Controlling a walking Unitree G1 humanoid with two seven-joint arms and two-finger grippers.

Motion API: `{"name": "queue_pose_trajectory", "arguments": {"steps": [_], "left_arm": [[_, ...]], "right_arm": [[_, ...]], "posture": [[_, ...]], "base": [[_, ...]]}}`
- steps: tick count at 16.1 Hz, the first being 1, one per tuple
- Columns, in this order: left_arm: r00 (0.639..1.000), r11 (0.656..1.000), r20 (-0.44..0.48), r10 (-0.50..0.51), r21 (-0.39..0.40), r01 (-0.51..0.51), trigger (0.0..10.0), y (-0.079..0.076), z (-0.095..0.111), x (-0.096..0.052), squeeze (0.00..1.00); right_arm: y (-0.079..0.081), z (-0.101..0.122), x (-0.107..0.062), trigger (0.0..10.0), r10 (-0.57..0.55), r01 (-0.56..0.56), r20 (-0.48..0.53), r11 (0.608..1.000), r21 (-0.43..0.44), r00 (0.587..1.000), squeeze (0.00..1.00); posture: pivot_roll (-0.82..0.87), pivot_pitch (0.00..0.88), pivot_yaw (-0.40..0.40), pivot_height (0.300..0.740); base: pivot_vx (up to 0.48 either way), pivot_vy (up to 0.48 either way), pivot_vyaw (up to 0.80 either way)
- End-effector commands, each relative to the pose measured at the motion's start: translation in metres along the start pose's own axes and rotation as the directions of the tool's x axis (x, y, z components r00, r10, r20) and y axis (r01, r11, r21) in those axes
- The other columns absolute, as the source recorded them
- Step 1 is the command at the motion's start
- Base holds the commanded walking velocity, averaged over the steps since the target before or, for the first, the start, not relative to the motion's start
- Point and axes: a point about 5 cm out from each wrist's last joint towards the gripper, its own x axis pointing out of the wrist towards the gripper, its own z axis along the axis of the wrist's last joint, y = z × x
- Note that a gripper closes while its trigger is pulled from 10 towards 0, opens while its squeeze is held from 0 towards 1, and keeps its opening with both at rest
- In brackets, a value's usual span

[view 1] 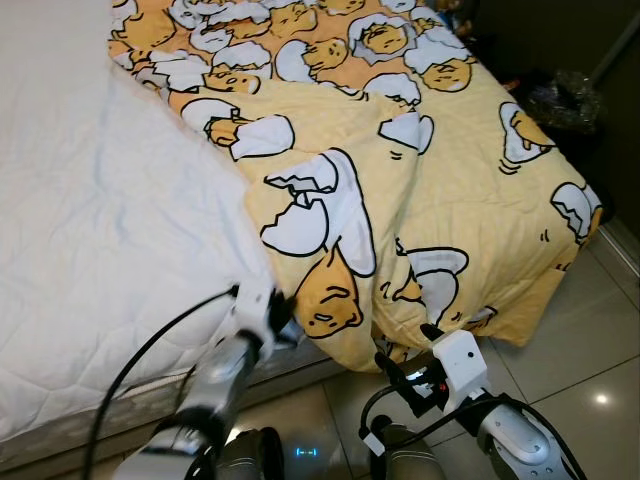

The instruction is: Clean up the room

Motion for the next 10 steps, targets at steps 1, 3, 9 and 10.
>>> {"name": "queue_pose_trajectory", "arguments": {"steps": [1, 3, 9, 10], "left_arm": [[0.994, 0.996, -0.083, -0.067, 0.056, 0.072, 0.0, -0.003, -0.024, -0.015, 0.0], [0.979, 0.969, -0.142, -0.146, 0.177, 0.171, 0.0, -0.006, -0.038, -0.028, 0.0], [0.995, 0.995, 0.069, 0.069, -0.07, -0.064, 10.0, 0.013, -0.006, -0.016, 1.0], [0.964, 0.991, 0.233, 0.129, -0.076, -0.114, 10.0, 0.023, 0.026, -0.013, 1.0]], "right_arm": [[-0.002, -0.005, 0.0, 10.0, 0.001, -0.001, -0.01, 1.0, 0.001, 1.0, 0.0], [-0.002, -0.006, 0.003, 10.0, 0.006, -0.006, -0.006, 1.0, 0.0, 1.0, 0.0], [-0.005, -0.003, 0.008, 10.0, 0.01, -0.01, 0.014, 1.0, -0.011, 1.0, 0.0], [-0.005, -0.004, 0.008, 10.0, 0.005, -0.005, 0.014, 1.0, -0.011, 1.0, 0.0]], "posture": [[-0.24, 0.158, 0.001, 0.731], [-0.23, 0.148, 0.0, 0.731], [-0.23, 0.137, -0.002, 0.731], [-0.23, 0.14, -0.003, 0.731]], "base": [[0.0, 0.0, 0.0], [0.0, 0.0, 0.0], [0.0, 0.0, 0.0], [0.0, 0.0, 0.0]]}}
